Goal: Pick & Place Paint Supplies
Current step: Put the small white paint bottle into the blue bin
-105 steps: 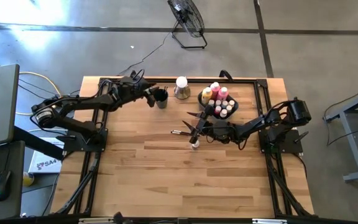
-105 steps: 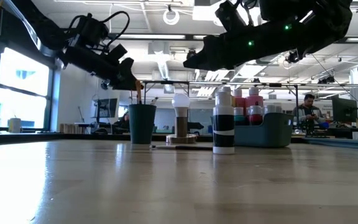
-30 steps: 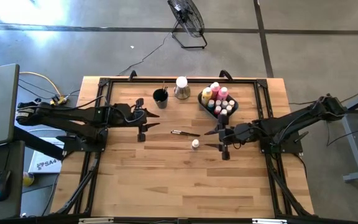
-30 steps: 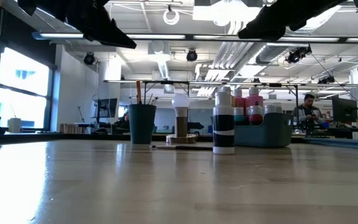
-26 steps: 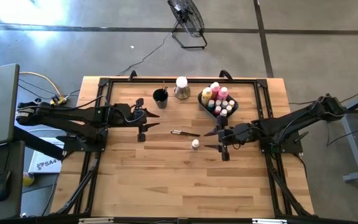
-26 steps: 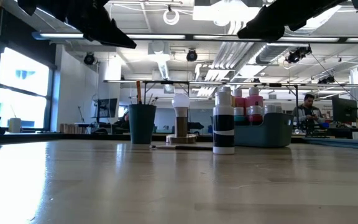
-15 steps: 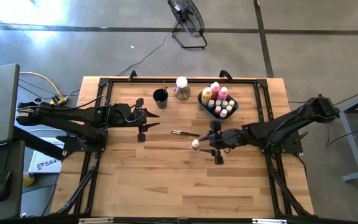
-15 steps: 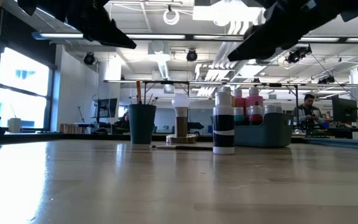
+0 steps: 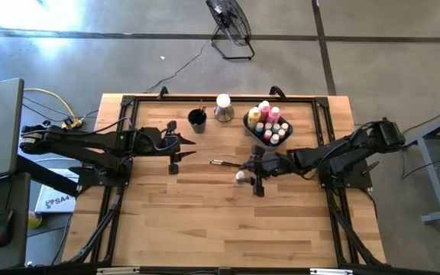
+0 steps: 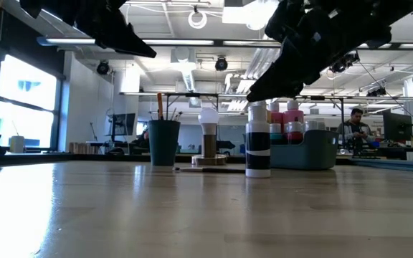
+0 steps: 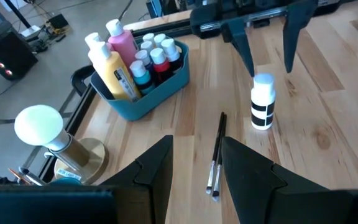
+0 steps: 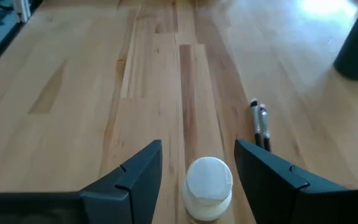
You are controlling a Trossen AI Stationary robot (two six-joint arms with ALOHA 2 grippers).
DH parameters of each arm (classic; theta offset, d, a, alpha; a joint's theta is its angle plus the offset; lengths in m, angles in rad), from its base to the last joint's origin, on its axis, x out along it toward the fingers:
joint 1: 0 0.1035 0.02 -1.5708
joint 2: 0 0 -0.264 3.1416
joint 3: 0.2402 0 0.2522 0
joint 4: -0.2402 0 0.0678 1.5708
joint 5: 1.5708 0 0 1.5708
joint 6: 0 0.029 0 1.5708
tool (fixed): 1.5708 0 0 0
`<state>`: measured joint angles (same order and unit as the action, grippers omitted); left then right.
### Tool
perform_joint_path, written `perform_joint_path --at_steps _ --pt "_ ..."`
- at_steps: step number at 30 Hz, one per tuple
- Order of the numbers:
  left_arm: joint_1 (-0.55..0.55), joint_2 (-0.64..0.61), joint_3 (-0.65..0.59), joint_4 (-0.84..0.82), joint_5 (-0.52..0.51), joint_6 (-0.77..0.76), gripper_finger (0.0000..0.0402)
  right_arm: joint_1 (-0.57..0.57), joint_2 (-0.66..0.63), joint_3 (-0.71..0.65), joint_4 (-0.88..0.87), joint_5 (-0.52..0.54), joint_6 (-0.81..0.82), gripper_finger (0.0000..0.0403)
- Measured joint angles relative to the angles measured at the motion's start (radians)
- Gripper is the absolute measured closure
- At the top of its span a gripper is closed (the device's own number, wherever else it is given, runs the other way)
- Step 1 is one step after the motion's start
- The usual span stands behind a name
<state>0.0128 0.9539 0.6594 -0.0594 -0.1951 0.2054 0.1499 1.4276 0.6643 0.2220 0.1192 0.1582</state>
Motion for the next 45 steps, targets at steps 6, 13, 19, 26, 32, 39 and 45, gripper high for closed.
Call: perform_joint_path --at_steps 6,13,19,26,32,39,45 --pt "0.0 0.0 0.0 -0.024 0.0 0.0 0.0268 -0.036 0.002 0.0 0.0 -0.039 0.046 0.0208" --pt "0.0 0.0 0.0 -0.025 0.0 0.0 0.0268 -0.047 0.002 0.0 0.0 -0.014 0.031 0.0208" --pt "0.0 0.0 0.0 -0.026 0.0 0.0 0.0268 -0.046 0.002 0.0 0.007 -0.018 0.022 0.0208" --pt "0.0 0.0 0.0 -0.026 0.0 0.0 0.0268 -0.046 0.002 0.0 0.007 -0.019 0.051 0.0208" --pt "0.0 0.0 0.0 -0.026 0.0 -0.001 0.0268 -0.045 0.002 0.0 0.01 -0.01 -0.002 0.0208" --pt "0.0 0.0 0.0 -0.026 0.0 -0.001 0.0268 -0.046 0.002 0.0 0.043 -0.017 0.003 0.02" --pt "0.0 0.0 0.0 -0.026 0.0 -0.001 0.0268 -0.046 0.002 0.0 0.044 -0.022 0.003 0.0146"
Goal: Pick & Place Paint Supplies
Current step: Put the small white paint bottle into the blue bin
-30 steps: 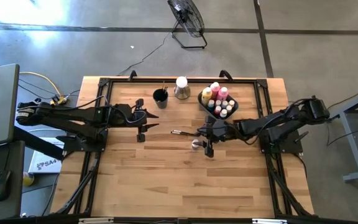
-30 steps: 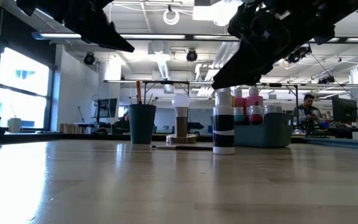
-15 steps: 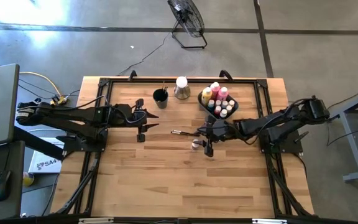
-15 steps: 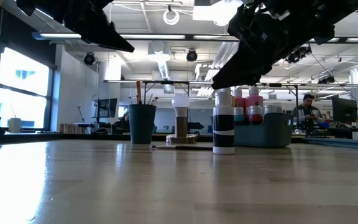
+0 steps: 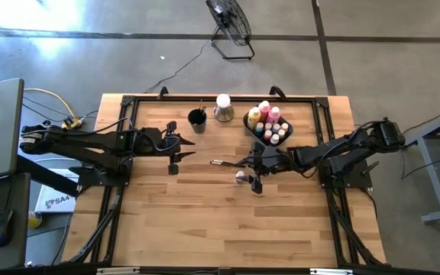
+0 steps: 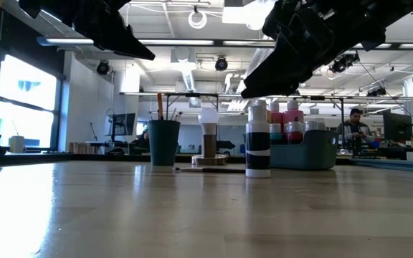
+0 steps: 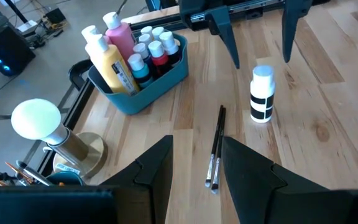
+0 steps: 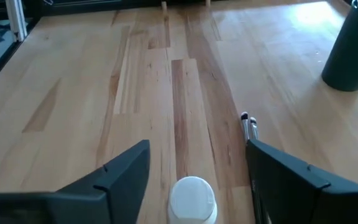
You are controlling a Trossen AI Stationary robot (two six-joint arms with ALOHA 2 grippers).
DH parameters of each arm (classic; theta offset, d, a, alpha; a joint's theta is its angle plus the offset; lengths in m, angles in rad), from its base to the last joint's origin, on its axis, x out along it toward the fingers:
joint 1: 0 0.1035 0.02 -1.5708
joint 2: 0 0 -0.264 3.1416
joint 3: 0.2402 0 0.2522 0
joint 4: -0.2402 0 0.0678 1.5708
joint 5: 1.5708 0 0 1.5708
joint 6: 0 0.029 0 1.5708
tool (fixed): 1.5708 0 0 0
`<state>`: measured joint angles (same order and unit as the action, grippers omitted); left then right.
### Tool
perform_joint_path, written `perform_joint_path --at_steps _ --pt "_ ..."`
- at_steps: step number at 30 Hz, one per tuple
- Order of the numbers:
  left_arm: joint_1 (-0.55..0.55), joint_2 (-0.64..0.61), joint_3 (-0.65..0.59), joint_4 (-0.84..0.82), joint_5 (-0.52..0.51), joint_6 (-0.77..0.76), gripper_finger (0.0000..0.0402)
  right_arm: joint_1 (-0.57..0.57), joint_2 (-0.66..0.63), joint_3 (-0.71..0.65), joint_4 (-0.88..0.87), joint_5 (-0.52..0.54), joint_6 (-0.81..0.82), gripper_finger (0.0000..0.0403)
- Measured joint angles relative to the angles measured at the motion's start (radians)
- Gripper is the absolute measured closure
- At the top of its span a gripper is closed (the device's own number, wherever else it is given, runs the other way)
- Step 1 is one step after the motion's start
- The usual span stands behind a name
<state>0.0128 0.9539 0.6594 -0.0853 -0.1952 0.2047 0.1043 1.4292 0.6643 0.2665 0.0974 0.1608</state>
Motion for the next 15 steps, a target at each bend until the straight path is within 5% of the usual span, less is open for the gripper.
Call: perform_joint_path --at_steps 15 --pt "0.0 0.0 0.0 0.0 0.0 0.0 0.0268 0.0 0.065 0.0 -0.002 -0.018 0.004 0.0133"
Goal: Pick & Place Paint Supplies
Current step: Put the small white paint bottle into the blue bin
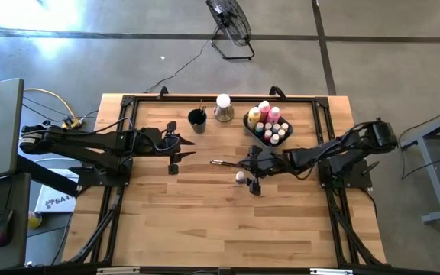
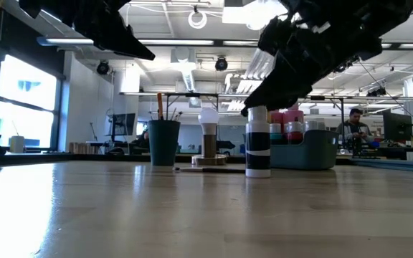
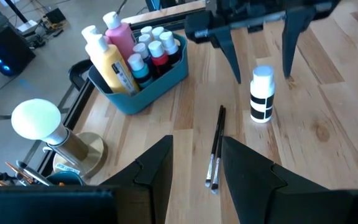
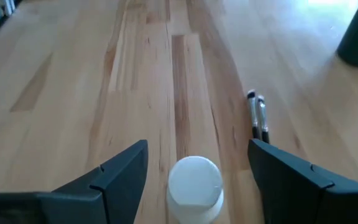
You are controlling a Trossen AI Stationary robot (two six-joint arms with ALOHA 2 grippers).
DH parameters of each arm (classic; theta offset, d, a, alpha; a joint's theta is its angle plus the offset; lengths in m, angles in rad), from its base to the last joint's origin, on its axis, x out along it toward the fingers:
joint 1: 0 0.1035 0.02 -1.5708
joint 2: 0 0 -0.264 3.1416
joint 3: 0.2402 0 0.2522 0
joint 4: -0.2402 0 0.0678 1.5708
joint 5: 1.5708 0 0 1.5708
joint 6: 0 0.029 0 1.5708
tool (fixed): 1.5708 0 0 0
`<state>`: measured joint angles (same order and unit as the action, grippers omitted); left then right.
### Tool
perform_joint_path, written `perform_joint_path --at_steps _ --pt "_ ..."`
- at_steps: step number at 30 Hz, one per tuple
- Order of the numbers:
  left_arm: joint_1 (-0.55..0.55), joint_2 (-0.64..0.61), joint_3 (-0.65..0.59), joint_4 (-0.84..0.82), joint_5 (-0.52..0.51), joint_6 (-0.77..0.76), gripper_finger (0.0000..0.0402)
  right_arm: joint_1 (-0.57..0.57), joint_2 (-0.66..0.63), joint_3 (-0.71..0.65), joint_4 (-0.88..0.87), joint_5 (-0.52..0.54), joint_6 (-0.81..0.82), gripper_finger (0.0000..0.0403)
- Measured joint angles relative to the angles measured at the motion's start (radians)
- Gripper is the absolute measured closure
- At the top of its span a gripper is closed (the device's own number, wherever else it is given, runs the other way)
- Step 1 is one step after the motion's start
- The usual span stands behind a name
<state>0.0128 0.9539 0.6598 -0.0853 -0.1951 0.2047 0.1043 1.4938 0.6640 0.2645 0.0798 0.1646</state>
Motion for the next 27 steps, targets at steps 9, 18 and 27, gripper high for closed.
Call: perform_joint_path --at_steps 9,18,27 --pt "0.0 0.0 0.0 -0.008 0.0 0.0 0.0268 0.0 0.069 0.0 0.041 0.019 0.0 0.0133" --pt "0.0 0.0 0.0 -0.023 -0.01 0.0 0.0268 0.0 0.069 0.0 0.016 0.001 0.022 0.0151" --pt "0.0 0.0 0.0 -0.023 -0.01 0.0 0.0268 0.0 0.069 0.0 0.016 -0.006 0.045 0.0195"
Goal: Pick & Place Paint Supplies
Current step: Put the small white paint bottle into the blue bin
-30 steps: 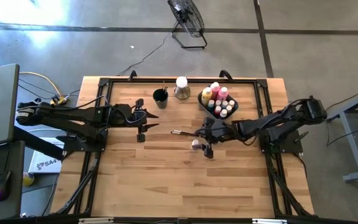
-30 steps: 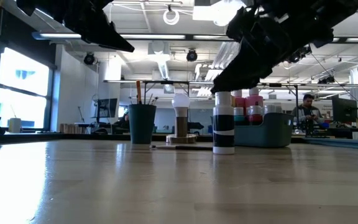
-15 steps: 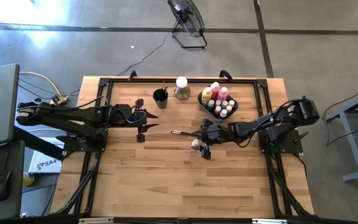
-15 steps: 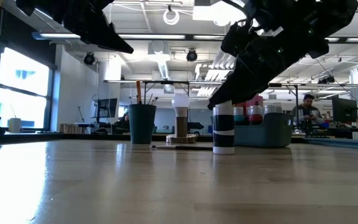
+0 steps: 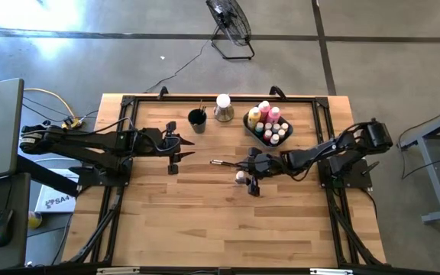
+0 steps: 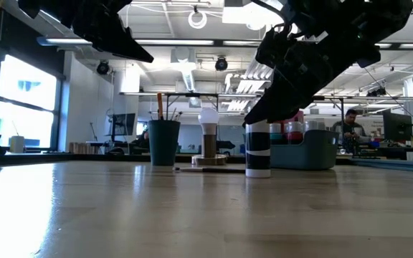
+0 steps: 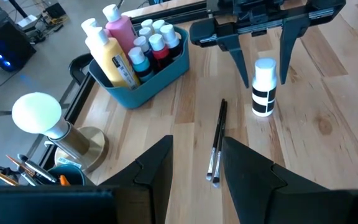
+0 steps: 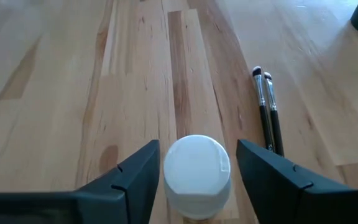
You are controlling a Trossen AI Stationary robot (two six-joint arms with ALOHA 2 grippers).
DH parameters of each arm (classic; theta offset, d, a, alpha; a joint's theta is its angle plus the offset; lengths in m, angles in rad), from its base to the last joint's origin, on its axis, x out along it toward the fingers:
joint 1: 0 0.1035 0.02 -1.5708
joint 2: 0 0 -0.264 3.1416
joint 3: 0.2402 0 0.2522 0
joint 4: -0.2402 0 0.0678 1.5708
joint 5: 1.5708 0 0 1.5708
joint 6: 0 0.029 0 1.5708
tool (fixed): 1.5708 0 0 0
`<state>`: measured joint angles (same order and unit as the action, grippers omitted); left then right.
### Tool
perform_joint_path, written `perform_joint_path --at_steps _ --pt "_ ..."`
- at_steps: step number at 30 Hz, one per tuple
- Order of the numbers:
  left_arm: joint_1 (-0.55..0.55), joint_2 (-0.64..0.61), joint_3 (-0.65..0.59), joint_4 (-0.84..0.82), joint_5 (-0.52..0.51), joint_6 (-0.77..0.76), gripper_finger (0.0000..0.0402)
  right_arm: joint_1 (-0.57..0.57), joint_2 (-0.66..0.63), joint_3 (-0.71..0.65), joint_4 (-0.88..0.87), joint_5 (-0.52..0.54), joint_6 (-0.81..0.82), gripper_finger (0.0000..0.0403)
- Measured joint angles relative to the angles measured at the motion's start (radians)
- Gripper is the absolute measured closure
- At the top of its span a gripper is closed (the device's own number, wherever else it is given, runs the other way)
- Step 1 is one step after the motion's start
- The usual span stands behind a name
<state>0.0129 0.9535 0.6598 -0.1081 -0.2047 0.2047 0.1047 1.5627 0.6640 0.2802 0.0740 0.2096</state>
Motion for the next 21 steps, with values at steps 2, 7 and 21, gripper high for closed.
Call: perform_joint_path --at_steps 2,7,21 --pt "0.0 0.0 0.0 0.0 0.0 0.0 0.0268 0.0 0.0 0.0 0.001 -0.001 0.0 0.0206" --pt "0.0 0.0 0.0 0.0 0.0 0.0 0.0268 0.0 0.0 0.0 0.0 -0.003 0.0 0.0237" --pt "0.0 0.0 0.0 0.0 0.001 0.0 0.0268 0.0 -0.001 0.001 0.004 -0.002 0.0 0.0285"
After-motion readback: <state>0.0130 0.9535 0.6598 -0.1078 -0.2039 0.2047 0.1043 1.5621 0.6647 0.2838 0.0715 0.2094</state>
